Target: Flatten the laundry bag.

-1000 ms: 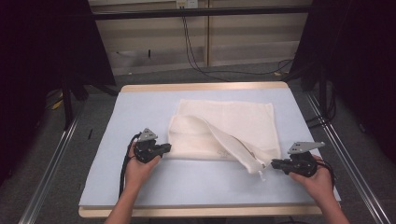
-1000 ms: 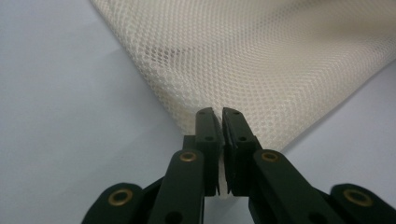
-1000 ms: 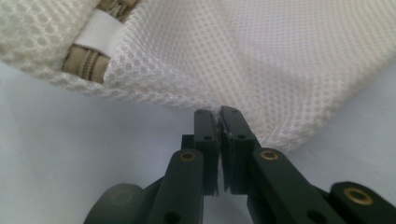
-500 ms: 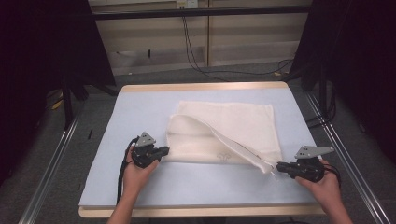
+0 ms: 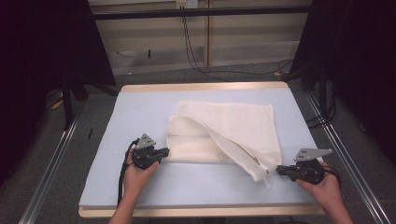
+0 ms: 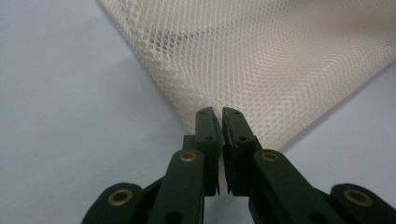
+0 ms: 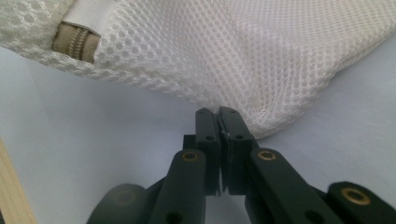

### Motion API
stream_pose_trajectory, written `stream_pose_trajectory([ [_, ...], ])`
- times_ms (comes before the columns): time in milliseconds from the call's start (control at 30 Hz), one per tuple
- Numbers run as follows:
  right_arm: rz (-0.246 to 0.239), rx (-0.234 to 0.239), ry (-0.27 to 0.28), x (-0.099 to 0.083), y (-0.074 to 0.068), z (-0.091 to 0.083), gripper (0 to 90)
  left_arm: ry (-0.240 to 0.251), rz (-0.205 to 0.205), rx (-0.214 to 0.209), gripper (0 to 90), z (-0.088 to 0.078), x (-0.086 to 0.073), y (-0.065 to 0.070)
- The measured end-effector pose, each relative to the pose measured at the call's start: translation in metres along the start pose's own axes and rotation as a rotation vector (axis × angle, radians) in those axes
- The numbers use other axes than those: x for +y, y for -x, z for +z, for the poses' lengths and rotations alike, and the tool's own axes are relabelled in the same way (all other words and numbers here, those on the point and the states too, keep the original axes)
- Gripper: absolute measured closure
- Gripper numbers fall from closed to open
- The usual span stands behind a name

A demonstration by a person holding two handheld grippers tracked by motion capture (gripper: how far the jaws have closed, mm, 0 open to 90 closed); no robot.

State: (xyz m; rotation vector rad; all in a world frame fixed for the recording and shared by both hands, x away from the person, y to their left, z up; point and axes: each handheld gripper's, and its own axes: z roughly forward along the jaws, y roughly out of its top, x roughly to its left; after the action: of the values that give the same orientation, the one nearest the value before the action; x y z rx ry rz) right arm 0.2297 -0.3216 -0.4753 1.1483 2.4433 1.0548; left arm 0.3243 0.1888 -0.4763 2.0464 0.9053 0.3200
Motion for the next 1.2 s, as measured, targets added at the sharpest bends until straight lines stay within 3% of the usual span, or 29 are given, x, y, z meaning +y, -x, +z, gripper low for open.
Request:
stream_pose_trajectory([
  [200,0.023,-0.019,0.021,-0.002,0.002,-0.007,75.6,0.009,0.003,0.006,85.3,0.001,-0.001,0.0],
  [300,0.069,-0.035,0.053,0.0,0.004,-0.013,71.8,0.009,0.006,0.006,85.1,0.001,0.0,0.0],
  [367,0.089,-0.03,0.087,0.004,0.003,-0.016,67.9,0.01,0.006,0.007,85.1,0.001,0.0,0.0],
  [500,0.082,-0.049,0.108,0.02,-0.001,-0.016,63.5,0.009,0.006,0.008,85.0,0.001,0.0,-0.001],
  [633,0.104,-0.039,0.098,0.027,-0.003,-0.012,57.3,0.019,-0.001,0.009,84.6,0.0,0.0,-0.001],
  [767,0.086,-0.029,0.071,0.023,-0.002,-0.013,50.6,0.022,-0.001,0.01,84.5,-0.001,-0.001,-0.003],
  [967,0.145,-0.007,0.172,0.023,0.003,-0.027,44.4,0.018,0.0,0.012,84.5,0.0,0.001,-0.002],
  [1200,0.106,0.009,0.121,0.054,-0.004,-0.001,39.2,0.018,-0.013,0.007,84.5,0.003,0.003,-0.006],
])
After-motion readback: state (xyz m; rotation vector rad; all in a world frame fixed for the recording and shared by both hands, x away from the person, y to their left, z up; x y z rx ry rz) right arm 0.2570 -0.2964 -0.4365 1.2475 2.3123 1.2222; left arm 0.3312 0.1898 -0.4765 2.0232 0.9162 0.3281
